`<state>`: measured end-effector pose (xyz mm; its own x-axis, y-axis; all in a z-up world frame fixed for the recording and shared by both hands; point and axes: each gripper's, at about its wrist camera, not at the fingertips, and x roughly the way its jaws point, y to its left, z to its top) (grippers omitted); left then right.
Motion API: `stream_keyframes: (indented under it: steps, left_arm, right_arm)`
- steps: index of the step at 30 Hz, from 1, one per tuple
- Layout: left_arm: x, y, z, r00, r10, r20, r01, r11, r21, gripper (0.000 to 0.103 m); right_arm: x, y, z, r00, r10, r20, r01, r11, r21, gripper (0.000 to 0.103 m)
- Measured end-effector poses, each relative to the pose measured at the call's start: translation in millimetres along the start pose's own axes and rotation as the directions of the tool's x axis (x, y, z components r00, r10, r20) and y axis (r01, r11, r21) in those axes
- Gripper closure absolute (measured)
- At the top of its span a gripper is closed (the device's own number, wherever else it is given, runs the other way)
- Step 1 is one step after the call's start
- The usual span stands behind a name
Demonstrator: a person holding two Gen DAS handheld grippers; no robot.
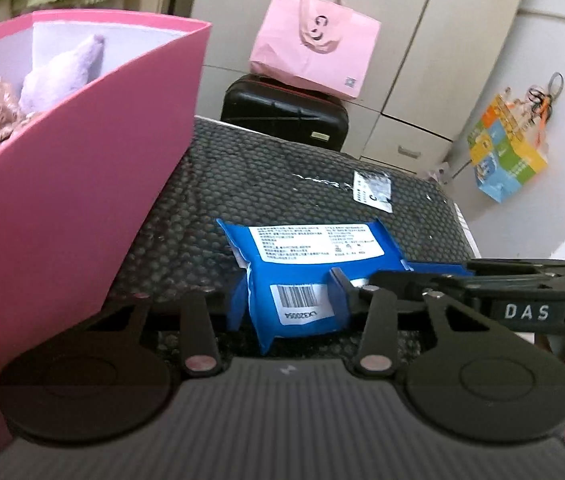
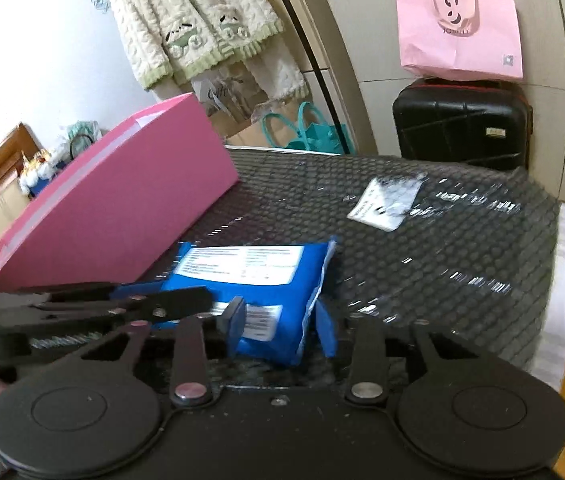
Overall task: Organize soft objects
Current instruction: 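Grasp the blue wet-wipes packet with the left gripper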
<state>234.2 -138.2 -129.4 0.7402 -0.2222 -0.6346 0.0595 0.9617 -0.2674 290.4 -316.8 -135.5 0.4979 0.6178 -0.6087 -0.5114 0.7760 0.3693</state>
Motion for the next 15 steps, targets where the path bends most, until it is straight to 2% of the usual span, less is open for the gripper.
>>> stream_keyframes:
  steps: [3,15]
  left_arm:
    - [-5.6,-3.0,-3.9,1.0,0.007,-0.001,-0.007,1.0,0.022,0.063]
    - [-42.7,1.2,-17.0,0.991,-0.108,-0.078,0.111,0.993,0.036,0.065]
  right_arm:
    - [-2.9,16.5,-8.2,0.998,-0.06,0.021,0.06,0.998,-0.026,0.061]
    - [-38.5,50.6,-40.4,0.989,-0.14,0.051,0.137,0.989,0.056,0.053]
